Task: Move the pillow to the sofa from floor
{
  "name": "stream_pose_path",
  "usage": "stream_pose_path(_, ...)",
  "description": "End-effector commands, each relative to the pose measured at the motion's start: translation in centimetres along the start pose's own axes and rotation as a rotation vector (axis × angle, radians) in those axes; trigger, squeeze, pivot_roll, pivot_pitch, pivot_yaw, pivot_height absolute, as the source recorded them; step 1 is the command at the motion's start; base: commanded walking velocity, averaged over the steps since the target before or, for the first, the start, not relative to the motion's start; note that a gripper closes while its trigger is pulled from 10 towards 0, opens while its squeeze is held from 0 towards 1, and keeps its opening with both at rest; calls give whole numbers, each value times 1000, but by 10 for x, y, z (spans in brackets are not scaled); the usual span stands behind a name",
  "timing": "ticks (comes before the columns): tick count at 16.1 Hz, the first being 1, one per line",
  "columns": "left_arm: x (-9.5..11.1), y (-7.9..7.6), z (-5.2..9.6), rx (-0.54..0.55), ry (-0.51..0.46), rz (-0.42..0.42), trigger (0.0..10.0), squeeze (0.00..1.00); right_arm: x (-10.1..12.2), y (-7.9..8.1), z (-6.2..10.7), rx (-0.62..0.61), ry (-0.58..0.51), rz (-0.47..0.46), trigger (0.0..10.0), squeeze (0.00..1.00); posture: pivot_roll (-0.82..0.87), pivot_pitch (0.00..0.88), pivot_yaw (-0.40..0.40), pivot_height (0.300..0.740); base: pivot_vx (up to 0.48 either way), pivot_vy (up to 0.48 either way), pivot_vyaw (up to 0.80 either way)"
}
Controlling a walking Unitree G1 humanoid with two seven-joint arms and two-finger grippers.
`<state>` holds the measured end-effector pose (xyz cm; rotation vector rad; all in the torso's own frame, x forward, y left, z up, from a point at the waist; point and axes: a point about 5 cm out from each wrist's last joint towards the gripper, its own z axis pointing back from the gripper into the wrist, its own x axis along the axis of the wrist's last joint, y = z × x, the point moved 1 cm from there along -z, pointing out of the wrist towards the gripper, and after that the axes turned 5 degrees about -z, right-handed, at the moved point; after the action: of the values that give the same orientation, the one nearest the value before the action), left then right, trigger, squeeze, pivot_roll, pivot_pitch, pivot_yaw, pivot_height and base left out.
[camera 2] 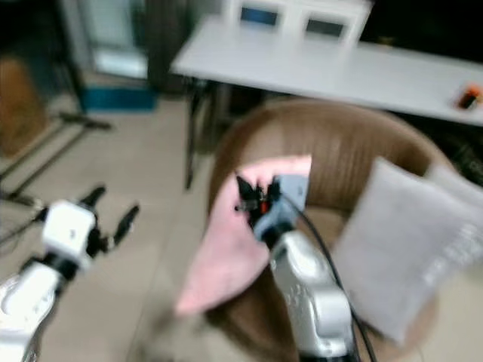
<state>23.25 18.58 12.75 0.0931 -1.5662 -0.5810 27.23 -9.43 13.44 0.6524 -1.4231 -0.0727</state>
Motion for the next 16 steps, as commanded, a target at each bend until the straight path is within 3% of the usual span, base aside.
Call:
stream_pose_path(1,8,-8,-4,-37,-36,7,10000,0,12,-10,4,-31,-62,35,10000,0,49,0,-56,740,416,0,0)
stream_pose_path(5,6,-10,-2,-61,-27,6,10000,0,12,-10,4,-36,-60,44,10000,0,49,0,-57,740,399,0,0)
stream_pose_path(8,3,-21,0,-162,-10,10,10000,0,12,-11,0,-37,-51,54,10000,0,51,0,-60,740,99,0,0)
stream_pose_path(16,-5,-38,3,-464,34,-21,10000,0,10,-19,-45,-5,33,157,10000,0,54,0,-62,740,0,0,0)
